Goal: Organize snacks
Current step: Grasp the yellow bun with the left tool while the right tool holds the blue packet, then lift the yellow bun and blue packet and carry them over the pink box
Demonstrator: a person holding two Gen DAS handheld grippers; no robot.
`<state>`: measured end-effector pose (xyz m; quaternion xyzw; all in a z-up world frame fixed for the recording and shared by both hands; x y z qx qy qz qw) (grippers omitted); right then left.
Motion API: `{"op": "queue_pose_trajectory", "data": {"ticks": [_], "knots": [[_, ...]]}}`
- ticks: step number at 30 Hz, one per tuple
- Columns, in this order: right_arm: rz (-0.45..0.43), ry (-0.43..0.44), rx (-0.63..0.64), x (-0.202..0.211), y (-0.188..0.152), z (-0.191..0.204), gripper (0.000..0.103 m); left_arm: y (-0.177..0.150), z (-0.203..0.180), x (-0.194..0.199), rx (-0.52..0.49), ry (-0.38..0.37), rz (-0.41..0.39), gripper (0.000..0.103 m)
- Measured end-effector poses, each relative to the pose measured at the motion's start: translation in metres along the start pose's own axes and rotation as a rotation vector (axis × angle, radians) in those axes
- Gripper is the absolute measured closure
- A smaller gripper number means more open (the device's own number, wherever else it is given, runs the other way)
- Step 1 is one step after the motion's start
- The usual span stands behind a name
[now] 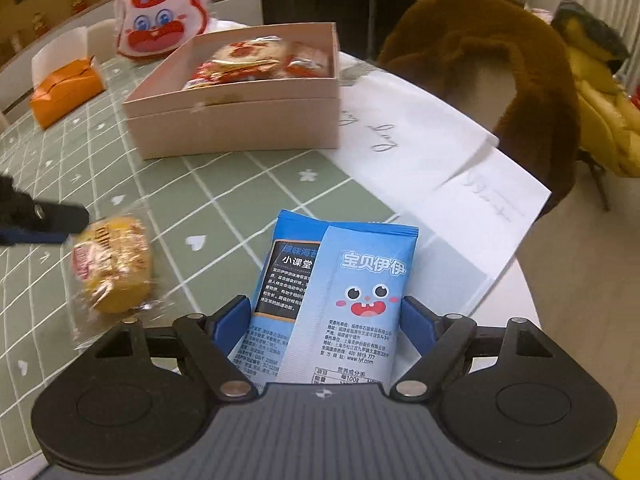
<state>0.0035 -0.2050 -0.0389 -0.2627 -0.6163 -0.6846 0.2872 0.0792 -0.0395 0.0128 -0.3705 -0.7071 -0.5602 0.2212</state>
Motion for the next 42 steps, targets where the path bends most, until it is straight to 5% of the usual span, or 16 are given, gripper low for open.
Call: {"op": "queue_pose_trajectory", "data": {"ticks": [3, 8, 19, 24, 29, 34, 42], "knots": [[-0.016, -0.008, 0.0, 0.002, -0.002, -0.001, 0.02, -0.009, -0.026, -0.012, -0.228, 0.093, -0.025, 0.06], [-0.031, -0.018, -0.004, 0.002, -0.007, -0.002, 0.018, -0.02, -0.029, -0.01, -0.32, 0.113, -0.051, 0.057], [-0.045, -0.034, -0.006, -0.003, -0.013, 0.003, 0.01, -0.023, 0.01, 0.006, -0.201, 0.11, -0.062, 0.05], [-0.045, -0.03, -0.003, -0.002, -0.014, 0.003, 0.009, -0.025, -0.008, -0.007, -0.249, 0.013, -0.004, 0.028], [-0.041, -0.03, -0.004, -0.003, -0.016, 0.0, 0.003, -0.028, -0.001, 0.002, -0.233, 0.061, -0.043, 0.035], [-0.045, -0.037, -0.011, -0.004, -0.017, 0.0, 0.0, -0.03, 0.019, 0.0, -0.114, 0.082, -0.019, 0.034], [-0.037, -0.036, -0.007, -0.005, -0.016, 0.0, 0.0, -0.03, 0.012, -0.018, -0.153, 0.069, 0.012, 0.029]]}}
Point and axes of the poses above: each gripper's, at about its wrist camera, not at the fingertips, and x roughly against the way its jaws point, z to its left, y to its top, the point moved 5 cm from there along -x, roughly the way its jaws point, and after that the axes turned 9 degrees about -z, right-handed, at the moved point
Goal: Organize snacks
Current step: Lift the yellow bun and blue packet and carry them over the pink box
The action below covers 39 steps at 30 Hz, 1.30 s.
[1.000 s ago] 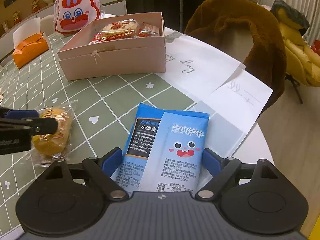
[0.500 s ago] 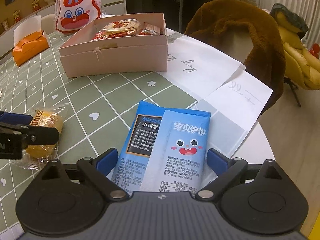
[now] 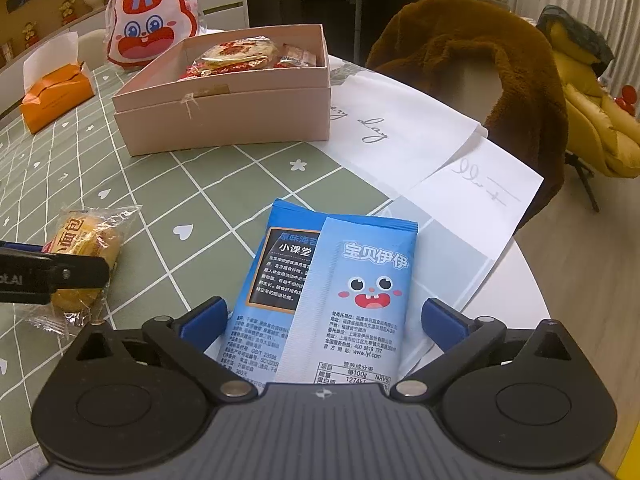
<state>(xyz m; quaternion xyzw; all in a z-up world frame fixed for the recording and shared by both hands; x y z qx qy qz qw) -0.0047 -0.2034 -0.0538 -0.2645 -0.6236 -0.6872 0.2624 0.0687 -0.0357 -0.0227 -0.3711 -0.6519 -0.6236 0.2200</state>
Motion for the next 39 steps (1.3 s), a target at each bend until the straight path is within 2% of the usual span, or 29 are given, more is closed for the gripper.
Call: {"op": "queue_pose_trajectory", "data": {"ticks": [4, 9, 12, 16, 20, 23, 25, 27, 31, 34, 37, 39], "knots": [[0.024, 0.016, -0.004, 0.0, 0.002, -0.001, 0.0, -0.006, 0.0, 0.011, 0.001, -0.033, -0.011, 0.038], [0.04, 0.025, -0.008, 0.001, 0.003, 0.0, 0.001, -0.019, -0.005, 0.027, -0.023, -0.056, -0.004, 0.04], [0.042, 0.027, -0.004, 0.003, 0.005, 0.002, 0.013, -0.024, -0.007, 0.034, -0.017, -0.068, -0.002, 0.042], [0.074, 0.082, 0.015, 0.01, 0.006, 0.009, 0.019, -0.029, -0.009, 0.041, -0.017, -0.092, 0.01, 0.043], [0.096, 0.145, 0.028, 0.025, 0.003, 0.017, 0.02, -0.036, -0.012, 0.05, -0.016, -0.137, 0.026, 0.043], [0.078, 0.17, 0.056, 0.042, 0.008, 0.021, 0.02, -0.039, -0.011, 0.057, 0.001, -0.159, 0.025, 0.044], [0.045, 0.187, 0.064, 0.055, 0.019, 0.02, 0.02, -0.031, -0.009, 0.067, 0.033, -0.182, -0.005, 0.044], [-0.013, 0.201, 0.059, 0.072, 0.04, 0.017, 0.02, -0.009, -0.007, 0.082, 0.056, -0.208, -0.074, 0.044], [-0.161, 0.22, 0.036, 0.104, 0.105, 0.005, 0.02, 0.069, -0.001, 0.117, 0.024, -0.206, -0.298, 0.044], [-0.263, 0.224, 0.019, 0.12, 0.162, -0.007, 0.02, 0.131, 0.001, 0.12, -0.015, -0.189, -0.404, 0.044], [-0.324, 0.215, 0.016, 0.122, 0.208, -0.014, 0.02, 0.183, 0.001, 0.1, -0.019, -0.19, -0.444, 0.044], [-0.353, 0.177, 0.028, 0.117, 0.23, -0.015, 0.02, 0.207, 0.002, 0.064, 0.005, -0.25, -0.4, 0.043]]}}
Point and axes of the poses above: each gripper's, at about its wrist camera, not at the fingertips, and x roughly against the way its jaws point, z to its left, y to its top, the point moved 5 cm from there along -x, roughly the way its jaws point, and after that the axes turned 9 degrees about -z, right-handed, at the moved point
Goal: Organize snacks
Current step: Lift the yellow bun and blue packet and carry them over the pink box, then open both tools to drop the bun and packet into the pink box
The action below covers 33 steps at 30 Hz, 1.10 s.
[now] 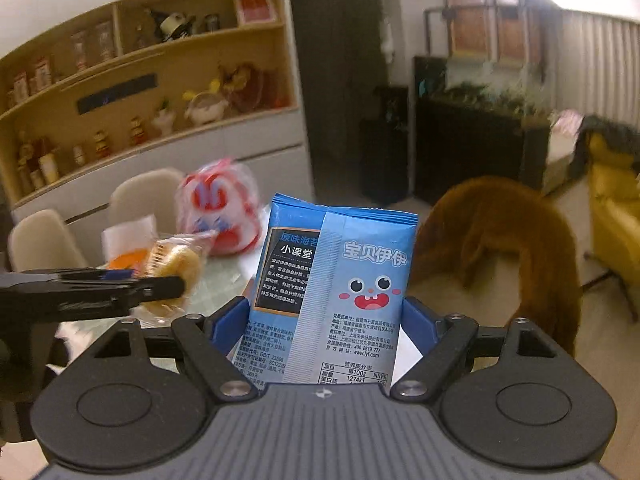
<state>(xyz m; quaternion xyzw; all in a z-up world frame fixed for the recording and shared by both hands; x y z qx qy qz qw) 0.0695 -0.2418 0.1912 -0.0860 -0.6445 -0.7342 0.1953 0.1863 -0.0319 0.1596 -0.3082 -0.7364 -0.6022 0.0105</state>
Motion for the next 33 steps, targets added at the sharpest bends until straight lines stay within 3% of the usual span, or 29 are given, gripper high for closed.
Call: {"op": "queue_pose_trajectory", "data": {"ticks": [1, 3, 6, 9, 15, 20, 26, 33], "knots": [[-0.004, -0.008, 0.009, -0.007, 0.007, 0.0, 0.02, -0.004, 0.008, -0.022, 0.022, -0.018, 0.037, 0.041], [0.006, -0.019, 0.004, -0.025, 0.014, -0.001, 0.02, -0.027, 0.029, -0.071, 0.061, 0.014, 0.145, 0.046], [0.048, -0.038, -0.015, -0.055, 0.016, -0.002, 0.02, -0.047, 0.05, -0.098, 0.112, 0.029, 0.147, 0.047], [0.07, -0.049, -0.007, -0.078, 0.013, -0.004, 0.02, -0.051, 0.072, -0.091, 0.266, 0.01, 0.103, 0.047], [0.113, 0.011, -0.047, -0.153, -0.002, 0.008, 0.016, -0.066, 0.096, -0.047, 0.25, 0.06, 0.079, 0.047], [0.238, 0.007, -0.199, -0.203, -0.045, 0.005, 0.016, -0.097, 0.099, -0.013, 0.23, 0.099, 0.099, 0.047], [0.249, -0.018, -0.234, -0.165, -0.087, 0.005, 0.016, -0.143, 0.086, 0.012, 0.17, 0.126, 0.133, 0.047], [0.242, -0.161, 0.013, -0.085, -0.183, 0.042, 0.015, -0.199, 0.044, 0.037, 0.033, 0.2, 0.153, 0.046]]}}
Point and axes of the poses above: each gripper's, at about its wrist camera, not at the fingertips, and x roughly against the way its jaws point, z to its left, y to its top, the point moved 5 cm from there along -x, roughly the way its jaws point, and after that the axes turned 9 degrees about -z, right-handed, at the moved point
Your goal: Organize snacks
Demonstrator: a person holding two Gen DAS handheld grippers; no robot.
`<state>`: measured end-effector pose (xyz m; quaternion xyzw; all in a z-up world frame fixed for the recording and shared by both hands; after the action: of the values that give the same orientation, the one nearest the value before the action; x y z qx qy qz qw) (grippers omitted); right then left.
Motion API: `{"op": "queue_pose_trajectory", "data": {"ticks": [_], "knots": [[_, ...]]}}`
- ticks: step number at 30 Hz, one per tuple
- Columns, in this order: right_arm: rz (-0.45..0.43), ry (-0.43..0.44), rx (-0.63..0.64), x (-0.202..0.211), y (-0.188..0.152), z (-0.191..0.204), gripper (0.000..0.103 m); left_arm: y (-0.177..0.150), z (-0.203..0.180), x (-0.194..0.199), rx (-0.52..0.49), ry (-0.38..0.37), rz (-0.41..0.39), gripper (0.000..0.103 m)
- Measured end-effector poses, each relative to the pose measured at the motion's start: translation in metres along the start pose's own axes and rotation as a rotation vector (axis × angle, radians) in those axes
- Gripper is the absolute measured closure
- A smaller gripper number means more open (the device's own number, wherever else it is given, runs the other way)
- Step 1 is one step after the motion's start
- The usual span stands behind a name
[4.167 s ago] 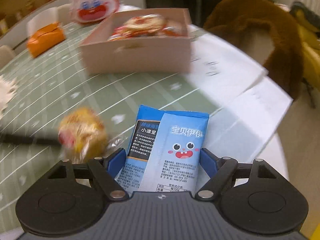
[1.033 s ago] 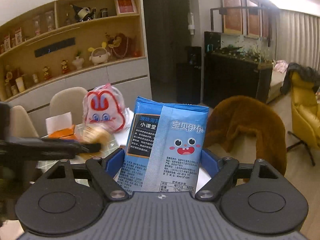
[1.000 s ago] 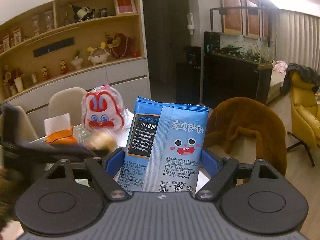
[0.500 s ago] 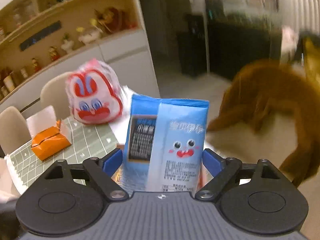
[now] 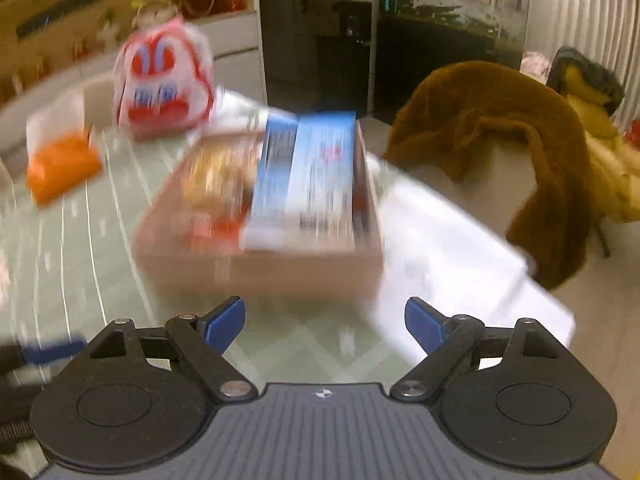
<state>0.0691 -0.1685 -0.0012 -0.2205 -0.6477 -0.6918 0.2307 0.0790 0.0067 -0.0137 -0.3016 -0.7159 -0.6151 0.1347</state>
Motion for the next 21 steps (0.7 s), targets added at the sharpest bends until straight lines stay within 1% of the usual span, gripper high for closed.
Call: {"op": "queue_pose_trajectory", "data": {"ticks": [3, 6, 8, 9, 11, 13, 15, 18, 19, 21], "knots": [[0.038, -0.004, 0.017, 0.011, -0.042, 0.009, 0.015, -0.023, -0.008, 0.007, -0.036, 0.039, 0.024, 0.046], [0.076, 0.004, 0.001, 0.012, -0.064, 0.016, 0.015, -0.031, -0.009, 0.011, -0.075, 0.058, 0.004, 0.046], [0.084, 0.011, -0.005, 0.015, -0.07, 0.017, 0.015, -0.03, -0.009, 0.01, -0.084, 0.063, -0.003, 0.046], [0.072, 0.005, -0.004, 0.016, -0.072, 0.019, 0.013, -0.03, -0.009, 0.009, -0.089, 0.065, -0.009, 0.046], [0.07, -0.019, -0.005, 0.016, -0.073, 0.017, 0.004, -0.031, -0.012, 0.006, -0.111, 0.079, -0.023, 0.046], [0.07, -0.046, -0.031, 0.013, -0.074, 0.01, 0.0, -0.033, -0.018, 0.004, -0.153, 0.101, -0.029, 0.046], [0.045, -0.043, -0.049, 0.015, -0.077, 0.004, 0.0, -0.037, -0.023, 0.005, -0.192, 0.118, -0.044, 0.046], [0.012, -0.061, -0.061, 0.018, -0.082, 0.002, 0.0, -0.043, -0.024, 0.01, -0.171, 0.118, -0.079, 0.046], [-0.003, -0.069, -0.065, 0.019, -0.084, 0.002, 0.0, -0.045, -0.025, 0.011, -0.178, 0.123, -0.095, 0.046], [-0.03, -0.076, -0.067, 0.021, -0.087, 0.003, 0.0, -0.046, -0.026, 0.012, -0.189, 0.126, -0.1, 0.046]]}}
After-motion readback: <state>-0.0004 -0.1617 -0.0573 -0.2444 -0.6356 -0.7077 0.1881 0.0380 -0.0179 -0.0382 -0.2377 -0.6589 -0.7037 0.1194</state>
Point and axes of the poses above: each gripper's, at about its wrist camera, not at the fingertips, and x roughly against the way its jaws point, z to its left, y to its top, the point moved 5 cm from there along -x, roughly the way its jaws point, and after that the axes turned 9 degrees about -z, right-handed, at the moved point
